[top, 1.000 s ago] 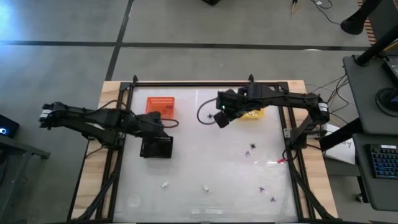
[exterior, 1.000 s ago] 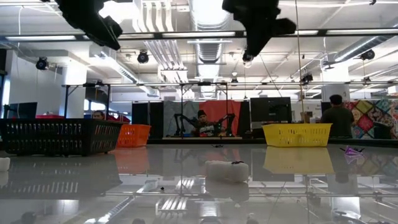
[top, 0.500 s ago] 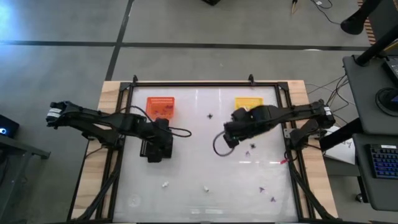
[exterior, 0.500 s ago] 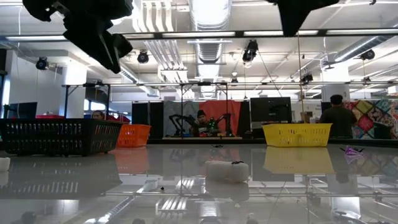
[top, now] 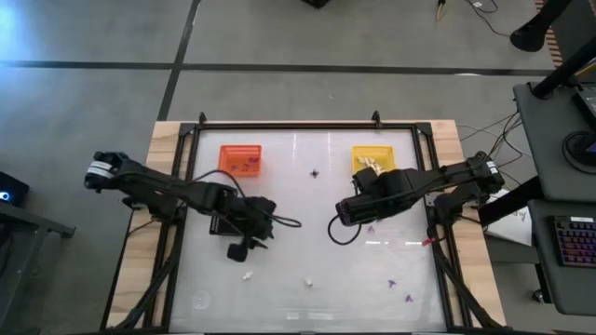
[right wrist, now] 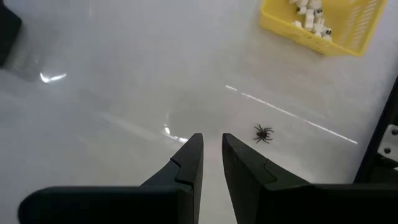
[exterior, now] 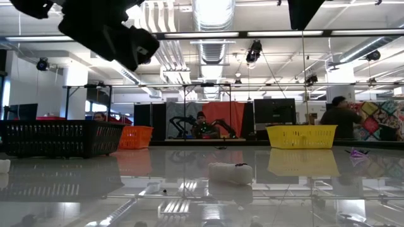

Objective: Sort Halloween decoration
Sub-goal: Put the white skeleton toy into the yellow bin

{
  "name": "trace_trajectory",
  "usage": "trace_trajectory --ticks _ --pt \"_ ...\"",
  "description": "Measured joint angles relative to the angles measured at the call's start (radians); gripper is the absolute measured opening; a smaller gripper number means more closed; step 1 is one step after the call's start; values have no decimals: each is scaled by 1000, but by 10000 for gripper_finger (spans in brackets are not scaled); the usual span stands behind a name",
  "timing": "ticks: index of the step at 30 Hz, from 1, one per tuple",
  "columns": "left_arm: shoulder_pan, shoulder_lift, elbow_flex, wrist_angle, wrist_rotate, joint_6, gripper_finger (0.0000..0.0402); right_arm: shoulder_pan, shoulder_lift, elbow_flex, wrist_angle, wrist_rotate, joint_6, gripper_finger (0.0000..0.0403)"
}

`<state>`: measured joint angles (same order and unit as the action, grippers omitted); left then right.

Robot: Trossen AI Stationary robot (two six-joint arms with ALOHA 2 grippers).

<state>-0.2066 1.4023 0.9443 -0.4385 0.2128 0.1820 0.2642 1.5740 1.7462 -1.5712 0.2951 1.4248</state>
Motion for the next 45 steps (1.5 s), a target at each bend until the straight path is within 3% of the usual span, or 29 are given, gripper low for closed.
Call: trace_trajectory --ticks 14,26,45 --pt "-4 294 272 -14 -20 119 142 -3 -113 0 -1 220 96 54" --pt "-41 486 398 -34 3 167 142 -3 -118 0 0 232 51 54" --pt "-89 687 576 -34 93 223 142 -12 -114 0 0 257 12 54"
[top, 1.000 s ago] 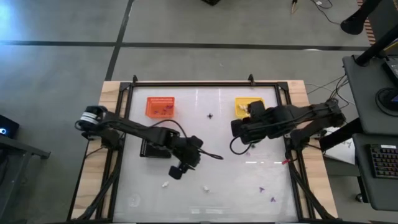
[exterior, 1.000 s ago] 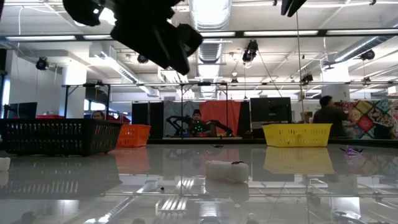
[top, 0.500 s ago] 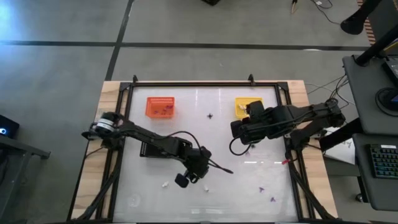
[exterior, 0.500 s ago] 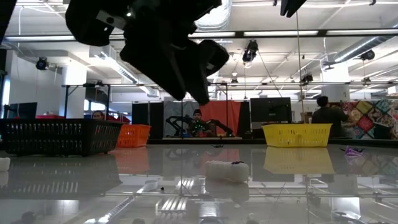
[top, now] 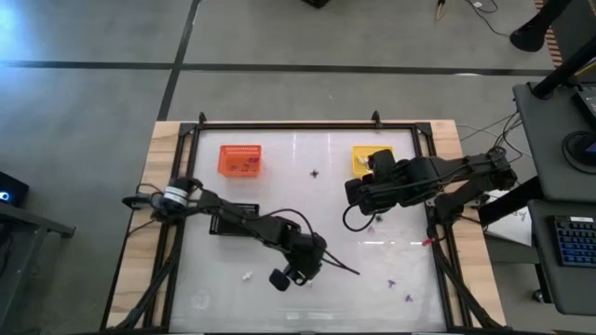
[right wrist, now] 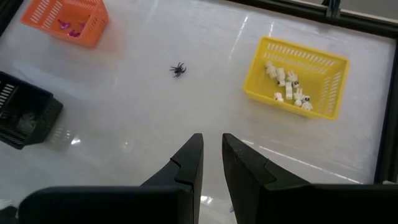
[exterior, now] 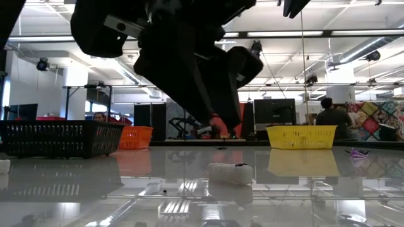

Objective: Sort Halloween decoration
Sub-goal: Put the white skeleton toy into the yellow bin

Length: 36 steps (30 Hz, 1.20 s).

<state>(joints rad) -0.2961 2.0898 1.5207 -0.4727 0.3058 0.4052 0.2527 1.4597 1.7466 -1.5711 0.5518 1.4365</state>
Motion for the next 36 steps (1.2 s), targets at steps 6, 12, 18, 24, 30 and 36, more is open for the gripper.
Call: trace_trajectory --ticks 6,12,18,24,30,36 --pt "-13 51 12 3 1 6 142 0 0 0 0 -1 -1 54" --pt "-13 86 12 3 0 -10 142 0 0 0 0 -1 0 54" --pt "-13 109 13 45 -6 -47 128 0 0 0 0 -1 2 54" --pt "-14 123 15 48 -9 -48 68 0 0 0 0 -1 1 54" --pt "-14 114 12 52 -12 -45 6 0 0 0 0 -1 -8 54" --pt "-9 107 10 45 -7 -43 2 0 0 0 0 -1 -8 54"
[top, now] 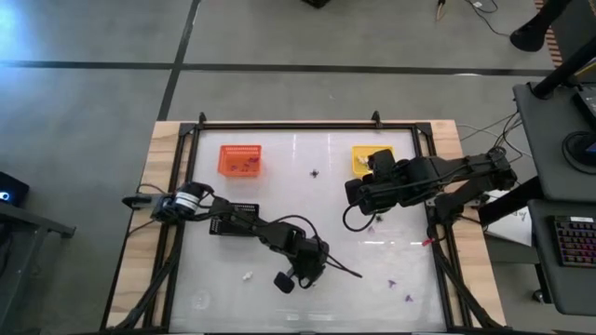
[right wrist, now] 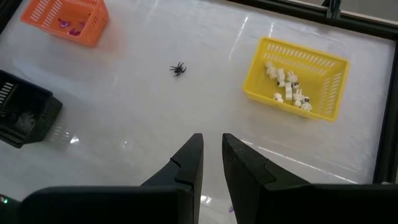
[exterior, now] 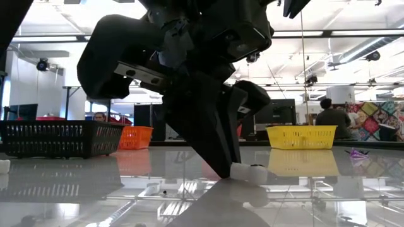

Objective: Sort Halloween decoration
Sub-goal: Put the white skeleton toy into the yellow bin

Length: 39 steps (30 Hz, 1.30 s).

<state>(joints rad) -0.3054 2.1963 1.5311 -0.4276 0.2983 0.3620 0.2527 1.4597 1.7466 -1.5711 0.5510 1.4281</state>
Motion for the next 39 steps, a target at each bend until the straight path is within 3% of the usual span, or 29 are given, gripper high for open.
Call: trace_trajectory --ticks 10,24,39 --pt "51 -48 -6 -153 3 42 0 0 0 0 0 2 13 54" --pt "107 -151 -4 -182 -22 79 0 0 0 0 0 2 12 54" --pt "363 -172 -2 -236 -45 154 0 0 -13 0 0 29 11 54"
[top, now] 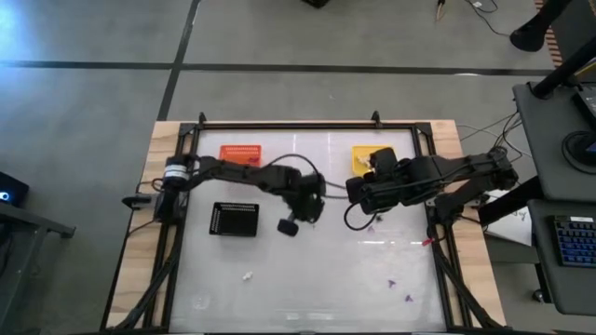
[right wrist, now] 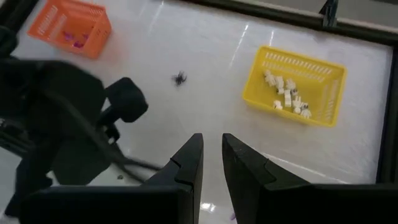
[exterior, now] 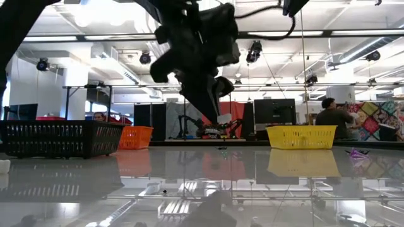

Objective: Sort Halloween decoration
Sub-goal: Put the white skeleton toy into the yellow bin

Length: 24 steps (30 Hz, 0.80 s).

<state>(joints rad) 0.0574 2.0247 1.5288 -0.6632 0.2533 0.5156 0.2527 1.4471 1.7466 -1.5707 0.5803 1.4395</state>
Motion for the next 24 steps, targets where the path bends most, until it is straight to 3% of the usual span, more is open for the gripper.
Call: trace_trajectory --ticks 8,17,24 --pt "121 0 34 10 1 44 0 0 -37 0 -1 108 0 54" --pt "246 0 191 1 32 74 0 0 -38 0 0 114 -50 54" --pt "320 9 305 15 81 78 0 -17 -64 0 -1 202 -54 54"
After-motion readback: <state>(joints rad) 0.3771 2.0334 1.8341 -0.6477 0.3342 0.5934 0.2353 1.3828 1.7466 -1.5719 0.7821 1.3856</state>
